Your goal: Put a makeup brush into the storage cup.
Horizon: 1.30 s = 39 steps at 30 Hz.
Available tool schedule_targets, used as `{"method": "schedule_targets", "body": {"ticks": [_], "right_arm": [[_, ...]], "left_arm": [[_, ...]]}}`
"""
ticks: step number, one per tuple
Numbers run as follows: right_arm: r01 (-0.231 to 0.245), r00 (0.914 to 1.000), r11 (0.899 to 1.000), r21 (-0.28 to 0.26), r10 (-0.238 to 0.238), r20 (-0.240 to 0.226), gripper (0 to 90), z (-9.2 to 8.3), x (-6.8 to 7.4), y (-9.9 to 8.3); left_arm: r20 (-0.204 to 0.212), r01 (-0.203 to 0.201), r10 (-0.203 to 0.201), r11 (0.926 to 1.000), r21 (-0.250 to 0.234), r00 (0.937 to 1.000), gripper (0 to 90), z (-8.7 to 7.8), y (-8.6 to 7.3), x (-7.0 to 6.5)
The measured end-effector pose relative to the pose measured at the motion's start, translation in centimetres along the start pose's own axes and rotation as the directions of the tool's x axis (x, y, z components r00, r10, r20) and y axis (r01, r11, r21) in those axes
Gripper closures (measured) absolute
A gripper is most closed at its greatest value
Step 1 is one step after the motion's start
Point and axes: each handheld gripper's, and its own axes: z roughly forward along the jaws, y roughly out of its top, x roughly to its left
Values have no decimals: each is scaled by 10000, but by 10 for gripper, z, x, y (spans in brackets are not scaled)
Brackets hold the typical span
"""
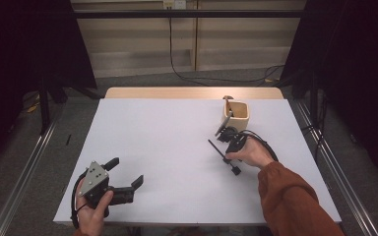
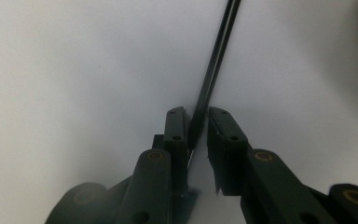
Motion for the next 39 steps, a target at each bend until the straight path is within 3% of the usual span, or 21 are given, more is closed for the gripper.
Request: {"method": "schedule_targets", "body": {"ticks": [10, 13, 18, 29, 39], "right_arm": [[76, 9996, 9983, 584, -92, 268, 857, 0, 0, 8], [-98, 9999, 9987, 497, 96, 40, 858, 0, -1, 7], [313, 9995, 9992, 253, -312, -46, 860, 0, -5, 4], [-8, 9985, 9997, -224, -5, -545, 861, -7, -9, -6], [-338, 9973, 9954, -899, 277, -681, 861, -17, -14, -17]], "left_arm": [[29, 18, -18, 10000, -23, 10000, 14, 0, 0, 1], [20, 55, -55, 10000, -50, 10000, 14, 0, 0, 1], [43, 27, -27, 10000, -32, 10000, 14, 0, 0, 2], [93, 83, -83, 10000, -26, 9999, 14, 1, 0, 2], [114, 99, -98, 9999, -39, 9999, 14, 2, 0, 2]]}}
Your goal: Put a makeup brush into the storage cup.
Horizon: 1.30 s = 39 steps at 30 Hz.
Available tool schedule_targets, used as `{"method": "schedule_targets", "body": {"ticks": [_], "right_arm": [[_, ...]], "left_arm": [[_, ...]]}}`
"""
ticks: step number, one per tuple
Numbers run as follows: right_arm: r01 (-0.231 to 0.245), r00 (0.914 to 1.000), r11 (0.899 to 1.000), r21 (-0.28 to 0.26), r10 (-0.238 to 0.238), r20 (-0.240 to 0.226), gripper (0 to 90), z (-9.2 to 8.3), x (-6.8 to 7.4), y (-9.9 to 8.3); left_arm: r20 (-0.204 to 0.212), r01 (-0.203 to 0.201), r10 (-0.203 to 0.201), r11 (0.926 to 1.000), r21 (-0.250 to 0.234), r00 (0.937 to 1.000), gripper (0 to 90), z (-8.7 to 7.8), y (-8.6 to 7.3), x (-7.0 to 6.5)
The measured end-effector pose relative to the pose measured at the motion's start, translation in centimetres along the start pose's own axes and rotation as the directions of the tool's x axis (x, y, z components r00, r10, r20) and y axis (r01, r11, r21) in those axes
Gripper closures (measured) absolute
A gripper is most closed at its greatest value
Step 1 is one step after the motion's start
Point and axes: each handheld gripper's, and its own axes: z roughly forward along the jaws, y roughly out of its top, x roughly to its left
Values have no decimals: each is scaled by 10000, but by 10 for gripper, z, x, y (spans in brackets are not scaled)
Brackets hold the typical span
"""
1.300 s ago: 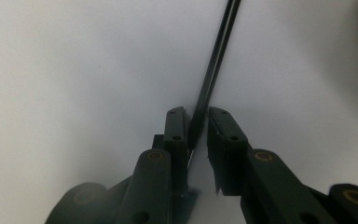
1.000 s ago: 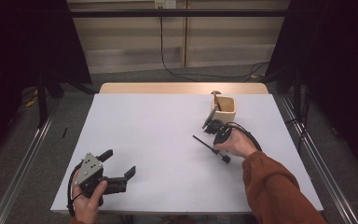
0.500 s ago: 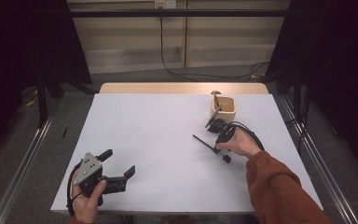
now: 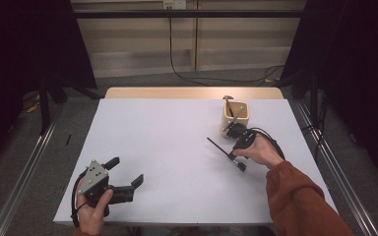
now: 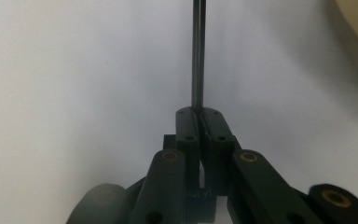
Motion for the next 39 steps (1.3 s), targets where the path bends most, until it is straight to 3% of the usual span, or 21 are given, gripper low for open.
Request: {"method": "schedule_targets", "body": {"ticks": [7, 10, 14, 21, 28, 30, 35, 39], "right_arm": [[120, 9994, 9982, -590, -139, -323, 860, -5, 4, -5], [120, 9988, 9935, -1128, -172, -455, 861, -9, 3, -9], [248, 9981, 9842, -1752, -341, -506, 861, -16, 4, -15], [283, 9973, 9591, -2815, -463, -576, 861, -26, 4, -23], [350, 9955, 9231, -3830, -660, -679, 861, -31, 3, -30], [491, 9939, 9073, -4176, -859, -697, 861, -32, 3, -32], [530, 9928, 8818, -4686, -970, -704, 861, -36, 4, -35], [529, 9916, 8551, -5158, -1060, -741, 861, -39, 4, -38]], "left_arm": [[10, -20, 20, 10000, -17, 10000, 14, 1, 1, -1], [28, -60, 60, 10000, -10, 10000, 14, 2, 1, -1], [1, -7, 7, 10000, -52, 10000, 14, 2, 2, -1], [-7, 47, -47, 10000, -50, 10000, 14, 2, 2, 0], [-15, 38, -39, 10000, -57, 10000, 14, 1, 1, 0], [-20, 28, -29, 10000, -53, 10000, 14, 1, 1, 1], [-13, -9, 9, 10000, -35, 10000, 14, 1, 1, 0], [-16, 22, -22, 10000, -64, 10000, 14, 1, 1, 0]]}}
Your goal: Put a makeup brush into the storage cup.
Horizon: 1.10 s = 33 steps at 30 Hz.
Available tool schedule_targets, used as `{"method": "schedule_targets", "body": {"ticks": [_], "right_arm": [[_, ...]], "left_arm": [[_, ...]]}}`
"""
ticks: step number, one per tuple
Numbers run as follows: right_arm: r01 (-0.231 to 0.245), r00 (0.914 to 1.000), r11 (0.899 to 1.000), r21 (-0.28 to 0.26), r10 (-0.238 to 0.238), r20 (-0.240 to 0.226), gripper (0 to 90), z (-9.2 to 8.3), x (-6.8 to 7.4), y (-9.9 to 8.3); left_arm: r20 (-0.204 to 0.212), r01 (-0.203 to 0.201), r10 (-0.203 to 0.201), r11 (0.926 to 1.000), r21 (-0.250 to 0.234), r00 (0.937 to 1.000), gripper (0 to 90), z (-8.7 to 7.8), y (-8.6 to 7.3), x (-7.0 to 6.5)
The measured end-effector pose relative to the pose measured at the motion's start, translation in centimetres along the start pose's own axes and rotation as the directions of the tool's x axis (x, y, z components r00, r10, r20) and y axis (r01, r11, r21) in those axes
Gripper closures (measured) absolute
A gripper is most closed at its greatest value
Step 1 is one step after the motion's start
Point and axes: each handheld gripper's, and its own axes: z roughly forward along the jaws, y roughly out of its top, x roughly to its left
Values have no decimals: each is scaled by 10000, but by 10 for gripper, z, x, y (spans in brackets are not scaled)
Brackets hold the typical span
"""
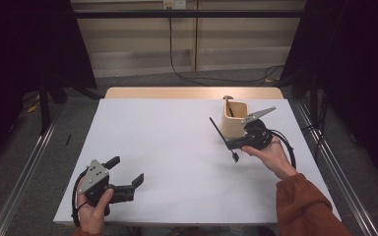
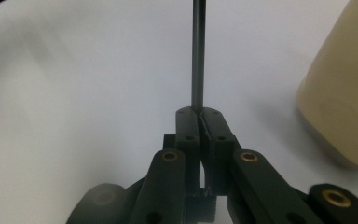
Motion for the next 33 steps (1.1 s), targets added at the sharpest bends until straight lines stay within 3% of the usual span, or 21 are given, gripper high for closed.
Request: {"method": "schedule_targets", "body": {"ticks": [7, 16, 22, 27, 30, 33], "right_arm": [[-4, 10000, 9965, -838, 6, 33, 861, -6, -1, -5], [-199, 9993, 9834, -1805, 253, 275, 861, -18, -2, -9], [-212, 9995, 9664, -2560, 270, 192, 861, -26, -4, -13], [-223, 9994, 9599, -2794, 285, 180, 861, -30, -2, -13], [-256, 9994, 9497, -3123, 319, 152, 861, -33, -3, -14], [-131, 9996, 9328, -3601, 212, 187, 861, -36, 0, -14]], "left_arm": [[4, 17, -17, 10000, -8, 10000, 14, 0, 0, 0], [-10, 19, -19, 10000, -10, 10000, 14, 0, 0, 0], [-8, -18, 18, 10000, -6, 10000, 14, 0, 0, 0], [-3, -39, 39, 10000, 4, 10000, 14, -1, 0, 0], [-29, -3, 3, 10000, -6, 10000, 14, -1, 0, 0], [-30, -24, 24, 10000, -26, 10000, 14, -2, 0, 0]]}}
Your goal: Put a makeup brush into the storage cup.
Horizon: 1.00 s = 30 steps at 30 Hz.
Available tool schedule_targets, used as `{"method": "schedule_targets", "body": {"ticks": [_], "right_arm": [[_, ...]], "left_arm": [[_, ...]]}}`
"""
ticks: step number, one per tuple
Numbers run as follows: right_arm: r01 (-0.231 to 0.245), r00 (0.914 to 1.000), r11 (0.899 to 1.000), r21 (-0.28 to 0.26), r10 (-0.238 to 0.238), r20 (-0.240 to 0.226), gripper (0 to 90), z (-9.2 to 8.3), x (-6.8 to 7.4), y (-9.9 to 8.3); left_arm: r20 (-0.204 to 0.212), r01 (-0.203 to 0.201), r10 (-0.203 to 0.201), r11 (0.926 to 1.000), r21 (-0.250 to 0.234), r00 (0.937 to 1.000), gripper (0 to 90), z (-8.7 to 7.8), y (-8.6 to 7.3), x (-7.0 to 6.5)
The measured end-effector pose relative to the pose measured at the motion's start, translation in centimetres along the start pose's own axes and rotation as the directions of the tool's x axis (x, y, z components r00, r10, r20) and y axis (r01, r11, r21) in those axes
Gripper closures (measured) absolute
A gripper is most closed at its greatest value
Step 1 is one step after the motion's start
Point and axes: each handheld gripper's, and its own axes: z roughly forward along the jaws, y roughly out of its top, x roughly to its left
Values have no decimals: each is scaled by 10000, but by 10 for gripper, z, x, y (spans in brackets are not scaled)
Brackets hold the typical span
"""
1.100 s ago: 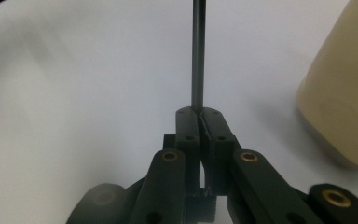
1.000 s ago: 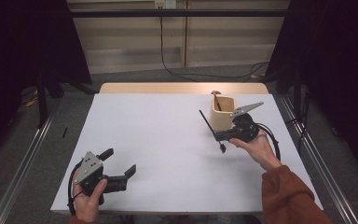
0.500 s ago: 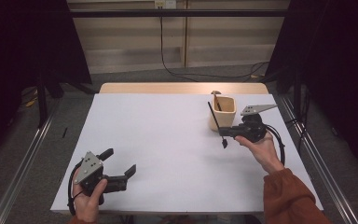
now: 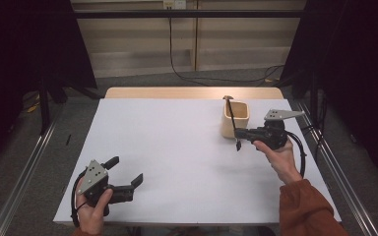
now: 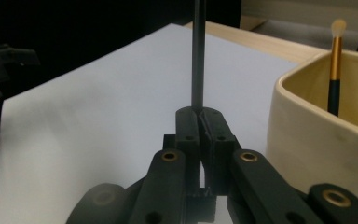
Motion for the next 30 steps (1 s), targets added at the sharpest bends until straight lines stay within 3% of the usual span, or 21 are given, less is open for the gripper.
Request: {"method": "schedule_targets", "body": {"ticks": [6, 17, 30], "right_arm": [[224, 9996, 9988, -429, -231, -147, 861, -8, 7, 4], [476, 9966, 9988, -70, -479, -667, 861, -7, 14, 5], [904, 9850, 9955, 295, -850, -1503, 861, 5, 39, 8]], "left_arm": [[-4, -6, 6, 10000, -13, 10000, 16, -1, 0, 0], [20, 21, -21, 10000, -76, 10000, 15, -2, 0, 0], [211, -30, 32, 9999, -105, 9998, 15, -1, 1, 0]]}}
